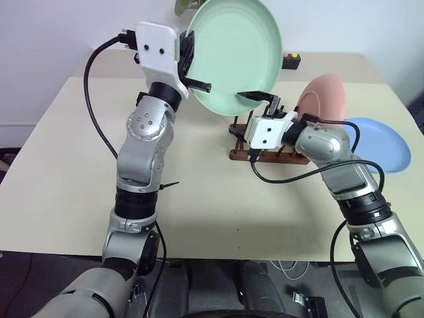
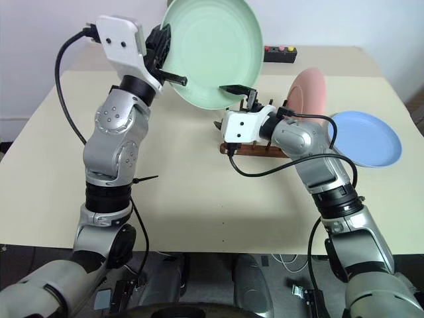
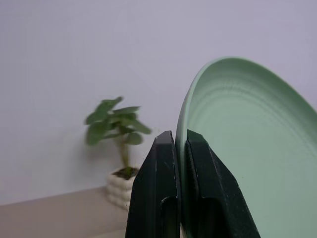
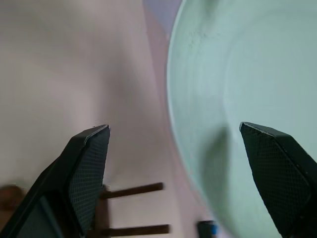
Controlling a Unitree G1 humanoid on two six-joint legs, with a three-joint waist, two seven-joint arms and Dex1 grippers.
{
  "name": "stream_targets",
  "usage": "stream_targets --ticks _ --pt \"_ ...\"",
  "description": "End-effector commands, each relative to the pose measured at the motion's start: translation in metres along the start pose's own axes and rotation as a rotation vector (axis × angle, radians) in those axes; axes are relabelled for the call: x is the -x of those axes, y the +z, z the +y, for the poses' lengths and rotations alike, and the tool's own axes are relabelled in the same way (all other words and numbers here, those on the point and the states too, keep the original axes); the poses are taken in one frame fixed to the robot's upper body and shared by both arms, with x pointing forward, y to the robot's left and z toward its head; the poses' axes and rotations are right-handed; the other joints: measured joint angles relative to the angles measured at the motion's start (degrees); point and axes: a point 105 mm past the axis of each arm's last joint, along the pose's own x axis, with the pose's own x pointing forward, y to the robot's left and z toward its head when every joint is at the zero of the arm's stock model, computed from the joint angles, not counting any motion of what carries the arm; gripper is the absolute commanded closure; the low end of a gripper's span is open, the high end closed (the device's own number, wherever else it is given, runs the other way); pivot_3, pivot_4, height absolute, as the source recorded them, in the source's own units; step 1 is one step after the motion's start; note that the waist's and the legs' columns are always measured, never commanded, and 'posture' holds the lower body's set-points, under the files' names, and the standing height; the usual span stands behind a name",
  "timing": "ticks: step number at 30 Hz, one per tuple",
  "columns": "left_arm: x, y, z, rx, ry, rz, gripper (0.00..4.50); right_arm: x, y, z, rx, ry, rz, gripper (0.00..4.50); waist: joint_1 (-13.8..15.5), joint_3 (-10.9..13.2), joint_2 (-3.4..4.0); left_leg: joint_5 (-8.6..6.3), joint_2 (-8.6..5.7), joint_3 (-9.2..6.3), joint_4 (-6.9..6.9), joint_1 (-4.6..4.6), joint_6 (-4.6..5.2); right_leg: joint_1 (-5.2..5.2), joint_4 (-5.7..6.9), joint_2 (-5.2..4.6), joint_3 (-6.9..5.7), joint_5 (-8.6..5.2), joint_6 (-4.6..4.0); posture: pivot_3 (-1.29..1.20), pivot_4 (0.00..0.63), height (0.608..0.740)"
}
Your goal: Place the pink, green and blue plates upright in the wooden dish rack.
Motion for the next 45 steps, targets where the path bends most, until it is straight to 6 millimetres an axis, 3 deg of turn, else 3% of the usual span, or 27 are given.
stream_targets --ticks 1,4,11,15,19,22,25,29,33,35,38,41,45 --pt "0.001 0.019 -0.010 0.021 -0.041 -0.062 4.45 -0.002 0.004 -0.010 0.074 -0.041 -0.016 0.24 0.0 0.0 0.00 0.00 0.00 0.00 -0.01 0.00 0.00 0.00 0.00 0.00 0.00 0.00 0.00 0.00 0.150 0.730" --pt "0.003 0.018 -0.011 0.028 -0.046 -0.055 4.50 -0.001 0.004 -0.008 0.052 -0.024 -0.034 1.03 -0.1 0.0 0.00 0.00 0.00 0.00 0.00 0.00 0.00 0.00 0.00 0.00 0.01 0.00 0.00 0.00 0.150 0.730" --pt "0.002 0.015 -0.008 0.042 -0.030 -0.041 4.50 -0.001 0.007 -0.009 0.045 -0.028 -0.055 4.43 -0.1 0.0 0.00 0.00 0.00 0.00 0.00 0.00 0.00 0.00 0.00 0.00 0.01 0.00 0.00 0.00 0.150 0.730" --pt "0.002 0.016 -0.010 0.087 -0.046 -0.047 4.50 0.000 0.006 -0.005 0.045 -0.020 -0.055 4.48 0.0 0.0 0.00 0.00 0.00 0.00 0.01 0.00 0.00 0.00 0.00 0.00 0.01 0.00 0.00 0.00 0.150 0.730" --pt "0.003 0.023 -0.003 0.163 -0.017 -0.092 3.11 0.001 0.005 -0.008 0.058 -0.041 -0.047 4.50 0.1 0.0 -0.01 0.00 0.00 0.00 0.03 0.00 0.00 0.03 0.00 -0.01 0.01 0.00 0.00 0.00 0.150 0.730" --pt "0.005 0.035 0.017 0.227 0.074 -0.169 1.41 0.003 0.003 -0.012 0.043 -0.065 -0.045 4.50 0.0 0.0 0.00 0.00 0.00 0.00 0.02 0.00 0.00 0.03 -0.01 -0.01 0.00 0.00 0.00 0.00 0.150 0.730" --pt "0.008 0.039 0.045 0.221 0.191 -0.204 0.03 0.006 0.002 -0.016 0.022 -0.089 -0.049 4.50 -0.3 0.0 0.00 0.00 0.01 -0.01 0.00 0.02 0.00 0.01 0.01 0.01 0.01 0.00 -0.01 0.00 0.150 0.730" --pt "0.015 0.030 0.072 0.103 0.236 -0.163 0.03 0.019 0.006 -0.044 -0.191 -0.226 -0.119 4.50 -0.1 0.0 0.00 0.00 0.00 -0.01 0.00 0.02 0.00 0.02 0.01 0.01 0.01 0.00 0.00 0.00 0.150 0.730" --pt "0.028 -0.001 0.090 0.055 0.193 -0.021 0.03 0.041 0.012 -0.068 -0.539 -0.315 -0.251 4.50 0.0 0.0 0.00 0.00 0.00 -0.03 0.02 0.01 0.01 0.08 0.00 -0.01 0.00 0.01 0.00 0.00 0.150 0.730" --pt "0.037 -0.021 0.078 0.018 0.072 0.061 0.03 0.051 0.015 -0.071 -0.731 -0.292 -0.322 4.50 0.0 0.0 0.01 0.00 0.00 -0.05 0.02 0.02 0.01 0.09 0.03 -0.01 0.00 0.01 0.00 0.00 0.150 0.730" --pt "0.060 -0.049 0.043 -0.015 -0.183 0.167 0.03 0.067 0.014 -0.073 -0.985 -0.257 -0.394 4.50 0.1 0.0 0.01 -0.01 0.00 -0.05 0.02 0.02 0.02 0.10 0.04 -0.01 -0.01 0.01 -0.01 0.00 0.150 0.730" --pt "0.085 -0.068 0.013 0.026 -0.391 0.238 0.03 0.079 0.011 -0.069 -1.114 -0.205 -0.410 4.50 0.0 0.0 0.03 -0.01 0.01 -0.05 0.00 0.02 0.03 0.09 0.03 -0.01 -0.01 0.00 -0.02 0.00 0.150 0.730" --pt "0.135 -0.102 -0.032 0.032 -0.707 0.421 0.03 0.094 0.005 -0.061 -1.270 -0.155 -0.414 4.50 -0.1 0.0 0.11 -0.02 0.03 -0.02 -0.02 0.03 0.03 0.06 0.04 0.01 0.01 -0.07 -0.15 0.00 0.150 0.730"
